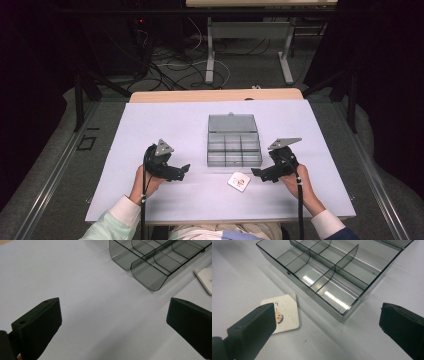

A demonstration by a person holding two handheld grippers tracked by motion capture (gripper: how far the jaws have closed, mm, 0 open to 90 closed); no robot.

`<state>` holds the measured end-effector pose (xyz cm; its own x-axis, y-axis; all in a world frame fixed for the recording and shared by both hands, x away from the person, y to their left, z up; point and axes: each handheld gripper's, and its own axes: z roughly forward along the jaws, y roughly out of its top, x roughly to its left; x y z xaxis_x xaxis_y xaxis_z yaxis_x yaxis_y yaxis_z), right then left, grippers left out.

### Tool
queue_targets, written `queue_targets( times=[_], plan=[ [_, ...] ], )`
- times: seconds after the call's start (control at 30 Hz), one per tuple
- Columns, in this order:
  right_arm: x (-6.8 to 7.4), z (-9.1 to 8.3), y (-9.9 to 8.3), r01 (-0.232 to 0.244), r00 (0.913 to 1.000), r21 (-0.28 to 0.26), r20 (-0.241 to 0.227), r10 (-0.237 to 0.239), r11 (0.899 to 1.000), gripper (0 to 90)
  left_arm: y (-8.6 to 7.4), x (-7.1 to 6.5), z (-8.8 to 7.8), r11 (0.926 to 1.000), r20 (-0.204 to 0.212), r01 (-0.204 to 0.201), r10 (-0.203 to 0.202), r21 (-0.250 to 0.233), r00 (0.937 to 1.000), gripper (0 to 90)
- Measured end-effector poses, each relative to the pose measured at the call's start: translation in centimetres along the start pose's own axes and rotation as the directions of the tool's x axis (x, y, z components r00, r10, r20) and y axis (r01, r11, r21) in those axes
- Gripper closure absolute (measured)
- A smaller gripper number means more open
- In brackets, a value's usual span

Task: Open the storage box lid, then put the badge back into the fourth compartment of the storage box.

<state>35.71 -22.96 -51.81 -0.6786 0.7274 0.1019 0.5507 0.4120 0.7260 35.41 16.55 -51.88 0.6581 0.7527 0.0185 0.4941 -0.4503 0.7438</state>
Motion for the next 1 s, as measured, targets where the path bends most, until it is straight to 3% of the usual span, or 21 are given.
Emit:
queue_targets(
  times=[0.2, 0.43, 0.47, 0.5, 0.7, 0.83, 1.0],
  plan=[
    [0.5, -0.4, -0.3, -0.006, 0.9997, -0.001, -0.022, 0.006, 1.0, 0.0, -1.2, 0.0, -0.7, 0.9998, -0.012, 0.009, -0.009, 0.016, 0.9999, 0.1],
    [1.3, -0.3, -0.1, 0.021, 0.9992, 0.0, -0.034, -0.021, 1.0, 0.0, -2.0, 0.4, -1.7, 0.9994, -0.022, 0.031, -0.031, 0.012, 0.9993, 0.0],
    [1.3, -0.4, -0.1, 0.027, 0.9985, 0.031, -0.049, -0.026, 0.999, 0.0, -2.0, 0.4, -1.8, 0.9995, -0.024, 0.025, -0.025, 0.017, 0.9994, 0.0],
    [1.4, -0.2, -0.1, 0.031, 0.9986, 0.005, -0.042, -0.031, 0.999, 0.0, -2.1, 0.3, -1.9, 0.9995, -0.026, 0.029, -0.029, 0.009, 0.9992, 0.1],
    [1.6, -0.1, -0.1, 0.036, 0.9979, 0.03, -0.056, -0.035, 0.999, 0.0, -2.2, 0.4, -1.9, 0.9995, -0.029, 0.024, -0.024, 0.021, 0.9993, 0.1],
    [1.7, -0.1, -0.1, 0.055, 0.997, 0.013, -0.055, -0.054, 0.998, 0.0, -2.2, 0.3, -1.8, 0.9994, -0.039, 0.01, -0.009, 0.033, 0.9992, 0.1],
    [2.4, 0.3, -0.2, 0.086, 0.9953, 0.055, -0.05, -0.083, 0.995, 0.6, -2.3, 0.0, -1.9, 0.9994, -0.043, 0.003, -0.002, 0.036, 0.9991, 0.1]
  ],
)
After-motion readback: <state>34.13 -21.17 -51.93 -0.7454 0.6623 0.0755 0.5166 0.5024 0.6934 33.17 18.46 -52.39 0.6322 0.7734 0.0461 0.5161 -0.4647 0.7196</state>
